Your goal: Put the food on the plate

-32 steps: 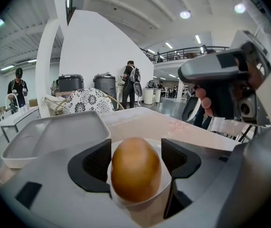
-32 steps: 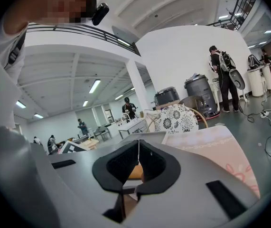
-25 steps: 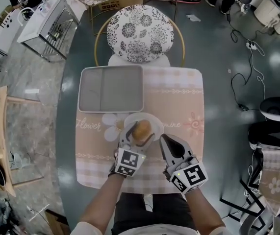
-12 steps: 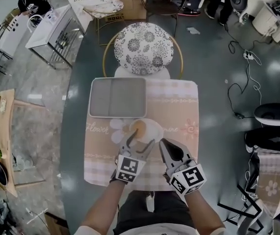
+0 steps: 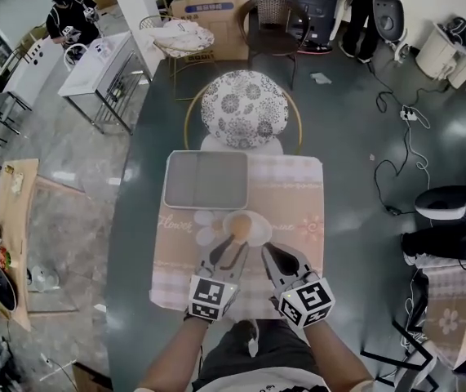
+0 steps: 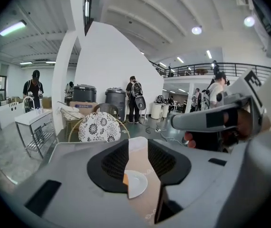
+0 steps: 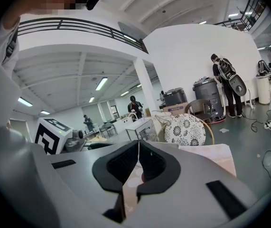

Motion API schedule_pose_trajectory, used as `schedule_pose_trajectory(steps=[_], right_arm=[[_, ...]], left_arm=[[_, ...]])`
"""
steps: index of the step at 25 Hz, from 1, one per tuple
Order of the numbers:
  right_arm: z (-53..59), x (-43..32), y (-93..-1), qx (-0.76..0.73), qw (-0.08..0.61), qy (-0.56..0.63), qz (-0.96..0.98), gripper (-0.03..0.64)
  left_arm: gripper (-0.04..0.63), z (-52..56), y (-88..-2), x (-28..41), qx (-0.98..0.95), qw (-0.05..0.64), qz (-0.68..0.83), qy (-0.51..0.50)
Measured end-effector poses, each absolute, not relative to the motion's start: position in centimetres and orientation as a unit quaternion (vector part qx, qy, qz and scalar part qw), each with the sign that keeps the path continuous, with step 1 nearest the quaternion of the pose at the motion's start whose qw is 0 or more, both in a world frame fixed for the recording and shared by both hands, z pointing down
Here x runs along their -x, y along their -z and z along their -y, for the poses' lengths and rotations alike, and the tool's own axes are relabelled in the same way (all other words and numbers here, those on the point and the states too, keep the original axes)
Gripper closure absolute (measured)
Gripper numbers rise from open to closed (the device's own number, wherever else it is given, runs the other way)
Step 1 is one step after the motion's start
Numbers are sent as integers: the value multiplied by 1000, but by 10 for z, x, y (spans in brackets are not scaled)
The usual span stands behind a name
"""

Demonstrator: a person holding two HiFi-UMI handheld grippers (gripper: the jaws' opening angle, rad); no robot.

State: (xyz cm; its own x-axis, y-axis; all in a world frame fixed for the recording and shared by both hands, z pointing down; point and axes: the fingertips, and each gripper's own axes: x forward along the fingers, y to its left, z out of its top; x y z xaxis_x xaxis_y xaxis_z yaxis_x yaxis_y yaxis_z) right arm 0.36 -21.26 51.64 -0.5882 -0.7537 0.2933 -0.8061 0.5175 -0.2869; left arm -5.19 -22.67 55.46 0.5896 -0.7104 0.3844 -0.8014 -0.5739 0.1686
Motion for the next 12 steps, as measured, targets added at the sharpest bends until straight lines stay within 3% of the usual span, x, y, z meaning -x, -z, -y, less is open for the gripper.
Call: schedule_pose_trajectory(steps=[4,12], right_arm=[[212,2,-497,-447,60,-189,872,601],[209,5,-452,-441,48,-164,881,601]], left_arm=[[537,219,-531,56,-873,158,442,-129],[586,204,-466,46,-876,166,445,-82]])
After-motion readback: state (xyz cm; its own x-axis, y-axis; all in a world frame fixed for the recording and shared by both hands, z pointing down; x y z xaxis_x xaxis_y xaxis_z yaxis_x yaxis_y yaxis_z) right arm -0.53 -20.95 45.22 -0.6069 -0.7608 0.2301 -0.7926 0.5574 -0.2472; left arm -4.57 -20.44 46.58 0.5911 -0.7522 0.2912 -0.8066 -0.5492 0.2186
